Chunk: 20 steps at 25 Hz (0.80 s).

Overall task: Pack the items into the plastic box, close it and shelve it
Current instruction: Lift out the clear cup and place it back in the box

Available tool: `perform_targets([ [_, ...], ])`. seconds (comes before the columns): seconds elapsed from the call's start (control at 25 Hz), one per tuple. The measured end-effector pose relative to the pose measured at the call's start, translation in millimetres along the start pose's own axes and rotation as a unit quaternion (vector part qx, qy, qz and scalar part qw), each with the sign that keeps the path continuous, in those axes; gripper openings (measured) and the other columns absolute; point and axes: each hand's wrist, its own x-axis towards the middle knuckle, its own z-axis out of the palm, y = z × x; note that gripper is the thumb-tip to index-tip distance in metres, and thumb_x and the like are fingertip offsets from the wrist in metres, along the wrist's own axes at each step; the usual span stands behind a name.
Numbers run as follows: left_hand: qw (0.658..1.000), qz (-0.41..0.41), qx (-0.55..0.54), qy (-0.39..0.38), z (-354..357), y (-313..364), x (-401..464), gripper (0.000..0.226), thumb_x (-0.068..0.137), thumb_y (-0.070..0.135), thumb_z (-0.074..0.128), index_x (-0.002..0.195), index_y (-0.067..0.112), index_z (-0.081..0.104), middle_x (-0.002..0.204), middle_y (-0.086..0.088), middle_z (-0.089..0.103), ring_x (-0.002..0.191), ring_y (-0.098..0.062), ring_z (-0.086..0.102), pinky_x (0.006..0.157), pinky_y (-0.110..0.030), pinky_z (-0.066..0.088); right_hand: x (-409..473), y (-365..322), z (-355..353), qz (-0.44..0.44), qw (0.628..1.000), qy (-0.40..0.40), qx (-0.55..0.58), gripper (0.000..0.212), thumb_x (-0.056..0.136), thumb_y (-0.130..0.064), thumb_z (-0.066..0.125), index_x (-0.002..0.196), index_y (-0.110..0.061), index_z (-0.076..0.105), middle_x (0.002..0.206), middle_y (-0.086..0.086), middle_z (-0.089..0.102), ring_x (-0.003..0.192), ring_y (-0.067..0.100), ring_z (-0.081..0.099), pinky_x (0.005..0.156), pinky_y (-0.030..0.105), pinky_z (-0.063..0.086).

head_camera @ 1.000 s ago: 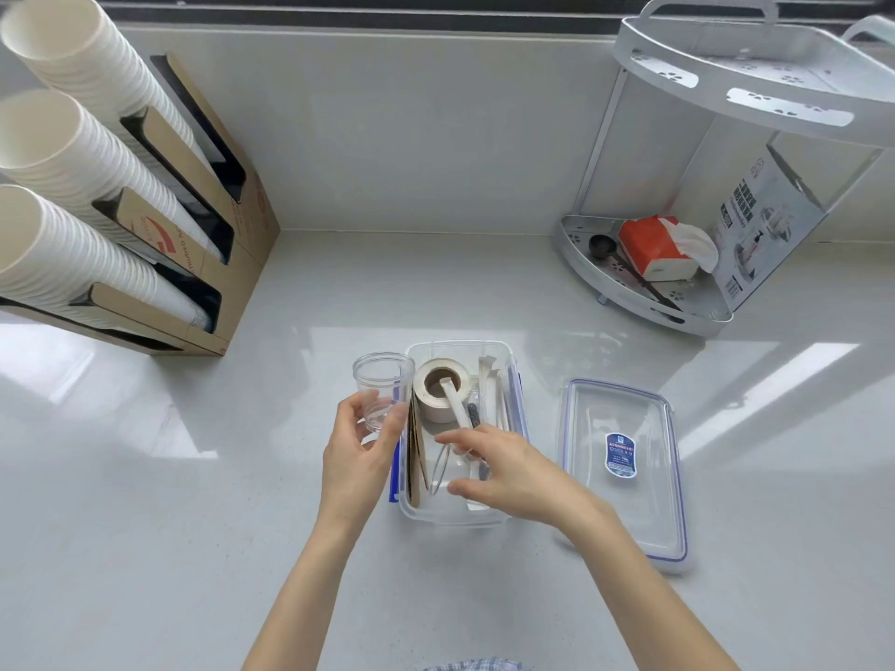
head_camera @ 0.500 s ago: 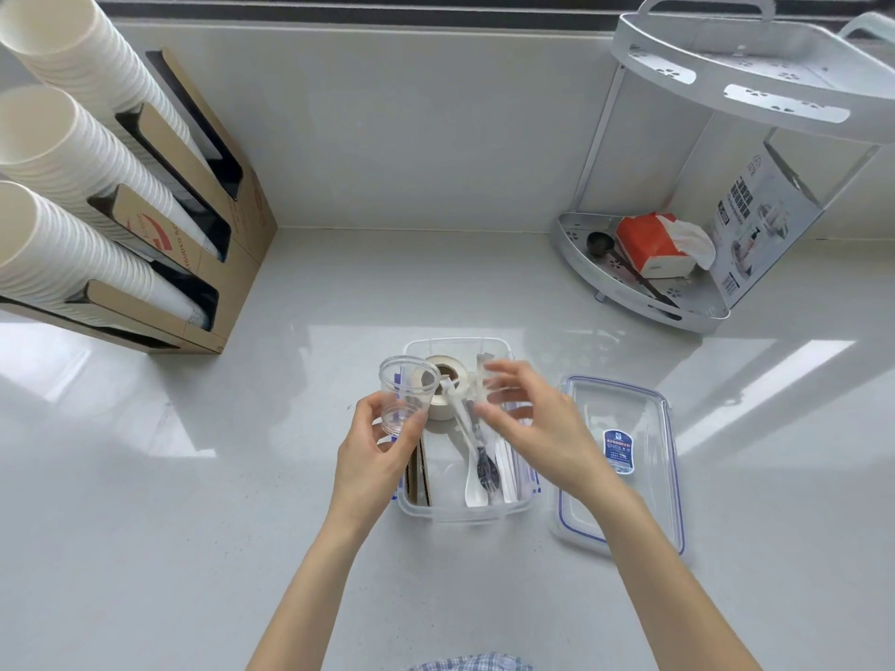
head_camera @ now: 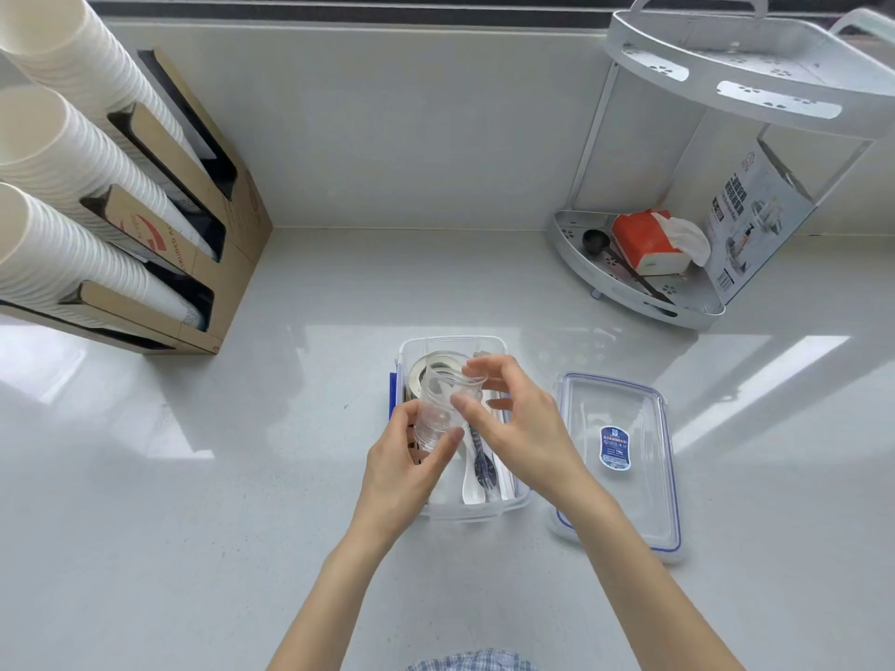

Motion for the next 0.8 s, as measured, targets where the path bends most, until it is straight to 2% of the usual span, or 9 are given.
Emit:
perform_targets([
  [0.08, 1.000, 0.006, 0.008, 0.005, 0.7, -0.5, -0.4, 0.026, 0.079, 0.040, 0.060, 0.099, 0.023, 0.053, 0.069, 0.011, 0.052, 0.051, -0.005, 0.040, 0.049, -0.008, 0.036, -1.0, 4.1, 0.5, 0.007, 0.999, -0.023, -0.028, 0.036, 0.085, -0.027, 0.060, 0.119, -0.021, 0.050, 0.121, -0.007, 0.056, 0.111, 0.008, 0.052, 0.096, 0.024, 0.043],
  [0.2, 1.000, 0.019, 0.009, -0.002, -0.2, 3.0, 0.1, 0.035, 0.074, 0.053, 0.053, 0.098, 0.027, 0.057, 0.073, 0.008, 0.058, 0.057, -0.004, 0.044, 0.056, -0.010, 0.038, -2.2, 7.4, 1.5, 0.007, 0.998, -0.034, -0.045, 0.040, 0.086, -0.029, 0.058, 0.125, -0.021, 0.050, 0.128, -0.011, 0.046, 0.118, 0.005, 0.046, 0.099, 0.024, 0.044],
  [0.32, 0.998, 0.033, 0.037, -0.037, 1.2, 4.8, -0.8, 0.028, 0.080, 0.049, 0.048, 0.100, 0.032, 0.058, 0.070, 0.018, 0.053, 0.059, -0.001, 0.045, 0.057, -0.012, 0.037, -1.5, 9.1, 1.4, 0.020, 0.999, -0.030, -0.023, 0.044, 0.085, -0.026, 0.061, 0.127, -0.022, 0.049, 0.124, -0.010, 0.048, 0.113, 0.008, 0.052, 0.089, 0.012, 0.047],
  [0.36, 0.997, 0.038, 0.047, -0.044, 1.3, 4.0, -0.7, 0.026, 0.083, 0.045, 0.048, 0.103, 0.030, 0.057, 0.072, 0.020, 0.052, 0.065, -0.001, 0.046, 0.059, -0.013, 0.036, -0.8, 9.9, 0.2, 0.028, 0.999, -0.026, -0.015, 0.047, 0.083, -0.025, 0.063, 0.128, -0.022, 0.048, 0.124, -0.008, 0.051, 0.111, 0.010, 0.055, 0.086, 0.011, 0.048],
  [0.48, 0.997, 0.058, 0.042, -0.018, -4.5, -0.5, 3.5, 0.032, 0.085, 0.032, 0.054, 0.117, 0.030, 0.050, 0.097, 0.019, 0.057, 0.088, 0.006, 0.054, 0.074, -0.008, 0.040, 2.1, 14.5, -2.2, 0.054, 0.997, -0.027, -0.040, 0.055, 0.081, -0.028, 0.066, 0.131, -0.023, 0.043, 0.130, -0.001, 0.053, 0.111, 0.015, 0.056, 0.092, 0.025, 0.048],
  [0.56, 0.994, 0.089, 0.060, -0.009, -9.0, -1.7, 6.9, 0.041, 0.082, 0.026, 0.061, 0.117, 0.036, 0.044, 0.101, 0.022, 0.053, 0.089, 0.020, 0.049, 0.076, 0.002, 0.038, 2.4, 17.4, 1.0, 0.079, 0.993, -0.045, -0.079, 0.057, 0.081, -0.032, 0.065, 0.132, -0.024, 0.041, 0.132, 0.000, 0.051, 0.112, 0.018, 0.055, 0.097, 0.033, 0.047],
  [0.64, 0.988, 0.122, 0.097, -0.017, -9.3, -3.3, 7.0, 0.046, 0.080, 0.020, 0.064, 0.118, 0.037, 0.043, 0.100, 0.026, 0.048, 0.090, 0.023, 0.045, 0.079, 0.005, 0.034, 2.9, 21.2, 7.6, 0.105, 0.987, -0.057, -0.104, 0.056, 0.081, -0.033, 0.064, 0.131, -0.023, 0.041, 0.132, 0.002, 0.051, 0.117, 0.019, 0.052, 0.100, 0.037, 0.045],
  [0.72, 0.981, 0.136, 0.135, -0.020, -8.3, -8.5, 6.4, 0.045, 0.079, 0.022, 0.064, 0.120, 0.030, 0.048, 0.103, 0.028, 0.044, 0.095, 0.016, 0.044, 0.086, -0.003, 0.034, 4.8, 25.6, 15.1, 0.133, 0.980, -0.077, -0.127, 0.057, 0.081, -0.036, 0.062, 0.132, -0.021, 0.040, 0.133, 0.004, 0.051, 0.119, 0.020, 0.051, 0.100, 0.038, 0.045],
  [0.8, 0.973, 0.133, 0.186, -0.023, -8.1, -15.7, 7.0, 0.045, 0.076, 0.035, 0.058, 0.120, 0.027, 0.053, 0.107, 0.025, 0.044, 0.103, 0.001, 0.045, 0.094, -0.020, 0.036, 6.7, 28.7, 21.3, 0.158, 0.970, -0.108, -0.148, 0.060, 0.083, -0.038, 0.058, 0.135, -0.020, 0.036, 0.133, 0.006, 0.051, 0.119, 0.023, 0.051, 0.098, 0.035, 0.044],
])
